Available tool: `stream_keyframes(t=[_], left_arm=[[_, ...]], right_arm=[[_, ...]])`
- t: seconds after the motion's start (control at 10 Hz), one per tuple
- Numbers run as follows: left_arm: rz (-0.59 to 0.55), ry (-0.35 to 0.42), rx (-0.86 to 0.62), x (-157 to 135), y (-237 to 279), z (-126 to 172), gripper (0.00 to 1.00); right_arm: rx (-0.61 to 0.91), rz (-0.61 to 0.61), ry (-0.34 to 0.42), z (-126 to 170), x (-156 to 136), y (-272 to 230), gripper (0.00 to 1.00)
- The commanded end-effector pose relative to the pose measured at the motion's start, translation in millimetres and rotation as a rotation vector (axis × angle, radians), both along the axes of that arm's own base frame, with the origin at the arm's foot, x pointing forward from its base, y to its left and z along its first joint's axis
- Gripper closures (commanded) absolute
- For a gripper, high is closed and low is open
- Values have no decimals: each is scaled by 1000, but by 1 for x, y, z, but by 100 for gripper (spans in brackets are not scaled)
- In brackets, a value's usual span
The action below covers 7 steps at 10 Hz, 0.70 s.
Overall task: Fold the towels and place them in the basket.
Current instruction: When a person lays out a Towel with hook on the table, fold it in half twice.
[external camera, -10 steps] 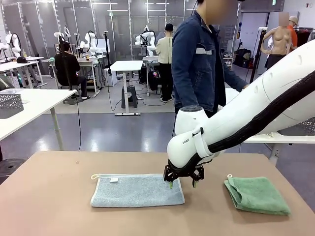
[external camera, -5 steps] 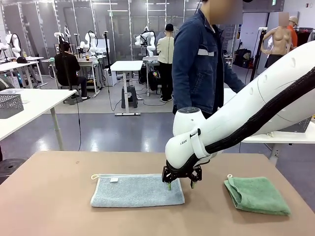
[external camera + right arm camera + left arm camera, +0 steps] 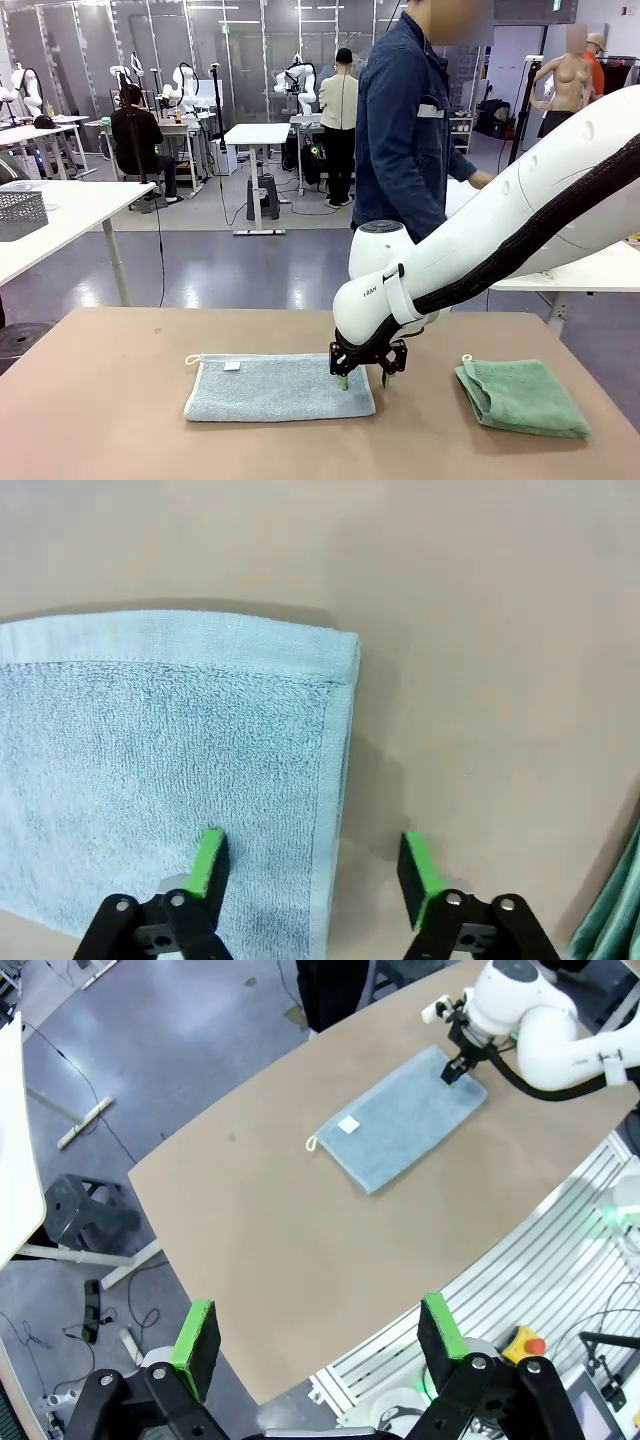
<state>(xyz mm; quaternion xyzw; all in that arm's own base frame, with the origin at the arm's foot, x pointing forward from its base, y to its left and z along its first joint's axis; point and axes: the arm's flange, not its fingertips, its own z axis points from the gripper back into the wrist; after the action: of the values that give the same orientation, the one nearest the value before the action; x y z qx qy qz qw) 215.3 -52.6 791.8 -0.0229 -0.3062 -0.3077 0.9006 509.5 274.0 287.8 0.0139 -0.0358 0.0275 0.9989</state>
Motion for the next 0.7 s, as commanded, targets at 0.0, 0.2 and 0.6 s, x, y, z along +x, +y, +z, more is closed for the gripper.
stream_keyframes(t=[0.0, 0.2, 0.6], left_arm=[[3, 0, 1, 0, 0, 0, 0], [3, 0, 1, 0, 0, 0, 0], [3, 0, 1, 0, 0, 0, 0]], right_arm=[[26, -12, 4, -4, 2, 3, 92], [38, -9, 9, -6, 3, 3, 100], [41, -4, 11, -3, 3, 3, 100]])
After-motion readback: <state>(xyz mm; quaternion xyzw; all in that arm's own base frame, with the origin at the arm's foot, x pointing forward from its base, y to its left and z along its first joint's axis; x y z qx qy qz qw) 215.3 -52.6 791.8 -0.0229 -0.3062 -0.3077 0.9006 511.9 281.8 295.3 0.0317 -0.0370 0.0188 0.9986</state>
